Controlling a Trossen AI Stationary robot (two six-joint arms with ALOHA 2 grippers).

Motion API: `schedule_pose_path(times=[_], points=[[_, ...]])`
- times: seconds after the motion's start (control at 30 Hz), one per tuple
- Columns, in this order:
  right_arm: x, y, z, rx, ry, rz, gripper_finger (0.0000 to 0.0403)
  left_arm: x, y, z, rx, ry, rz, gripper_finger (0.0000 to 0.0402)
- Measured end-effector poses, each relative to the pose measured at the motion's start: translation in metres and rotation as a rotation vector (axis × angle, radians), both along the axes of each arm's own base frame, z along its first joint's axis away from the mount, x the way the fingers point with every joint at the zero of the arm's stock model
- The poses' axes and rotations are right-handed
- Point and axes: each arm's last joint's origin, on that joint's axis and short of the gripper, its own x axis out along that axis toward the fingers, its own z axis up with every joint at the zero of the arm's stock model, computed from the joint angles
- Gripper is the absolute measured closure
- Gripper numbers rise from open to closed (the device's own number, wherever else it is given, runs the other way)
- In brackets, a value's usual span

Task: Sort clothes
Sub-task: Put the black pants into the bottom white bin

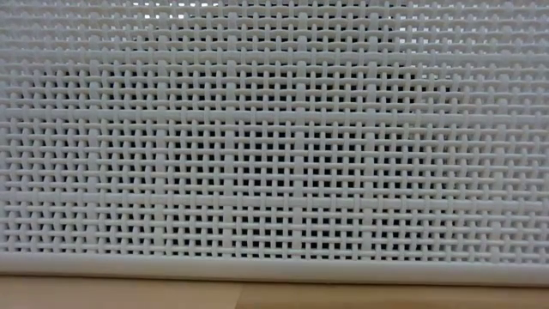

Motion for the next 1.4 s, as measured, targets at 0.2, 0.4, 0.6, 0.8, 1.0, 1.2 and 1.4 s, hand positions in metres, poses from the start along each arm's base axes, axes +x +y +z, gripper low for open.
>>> schedule_pose_path(times=[0.2, 0.4, 0.6, 0.8, 1.0, 1.2, 1.4], points=[[0.048, 0.003, -0.004, -0.015, -0.104, -0.007, 0.0366, 0.001, 0.000, 0.007, 0.012, -0.068, 0.001, 0.0171], [0.073, -0.009, 0.002, -0.018, -0.213, 0.017, 0.0366, 0.001, 0.000, 0.010, 0.002, -0.104, 0.002, 0.0171], [0.097, -0.011, -0.007, -0.031, -0.191, -0.005, 0.0366, 0.001, 0.000, 0.014, 0.005, -0.143, 0.002, 0.0171], [0.118, -0.011, -0.022, -0.033, -0.125, -0.002, 0.0366, -0.001, 0.000, 0.022, 0.023, -0.223, 0.000, 0.0171], [0.115, 0.000, -0.053, -0.031, 0.168, -0.009, 0.0366, -0.013, -0.005, 0.031, 0.040, -0.291, -0.002, 0.0171], [0.090, 0.005, -0.076, -0.021, 0.435, -0.060, 0.0366, -0.028, -0.009, 0.037, 0.053, -0.324, 0.011, 0.0171], [0.073, 0.011, -0.113, 0.000, 0.751, -0.128, 0.0366, -0.035, -0.011, 0.040, 0.057, -0.338, 0.023, 0.0171]])
